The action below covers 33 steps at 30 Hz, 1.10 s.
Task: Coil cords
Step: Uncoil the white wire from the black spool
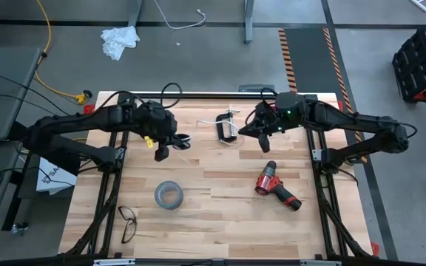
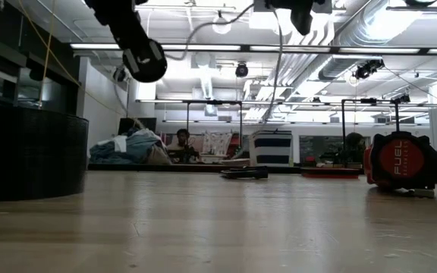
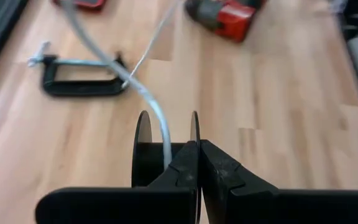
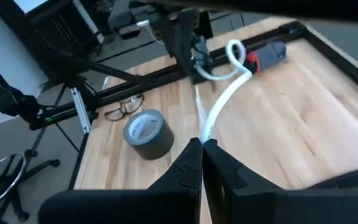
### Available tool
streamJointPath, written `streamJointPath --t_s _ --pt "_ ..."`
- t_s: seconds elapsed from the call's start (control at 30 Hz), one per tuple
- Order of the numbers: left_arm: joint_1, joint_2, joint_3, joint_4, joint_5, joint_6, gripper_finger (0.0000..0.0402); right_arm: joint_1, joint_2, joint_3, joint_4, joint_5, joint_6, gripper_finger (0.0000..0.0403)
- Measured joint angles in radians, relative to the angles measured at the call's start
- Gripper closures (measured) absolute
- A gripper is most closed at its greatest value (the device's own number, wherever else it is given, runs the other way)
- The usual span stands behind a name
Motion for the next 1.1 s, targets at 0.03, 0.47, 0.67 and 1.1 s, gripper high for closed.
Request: streamJointPath --t_s 0.03,0.47,0.67,1.1 --pt "0.001 0.005 0.000 0.002 -0.023 0.000 0.0401 0.001 -0.002 0.000 -0.028 0.000 0.005 0.0403" --pt "0.001 0.154 -0.017 0.005 -0.120 -0.048 0.0354 0.025 -0.010 0.000 -0.531 -0.002 0.072 0.0390" --pt "0.002 0.245 -0.017 0.008 -0.106 -0.090 0.0297 0.029 -0.007 -0.001 -0.665 0.037 0.059 0.0320" --pt "-0.046 0.298 -0.032 0.013 0.001 -0.186 0.0196 0.032 -0.007 -0.014 -0.765 0.170 0.059 0.0204"
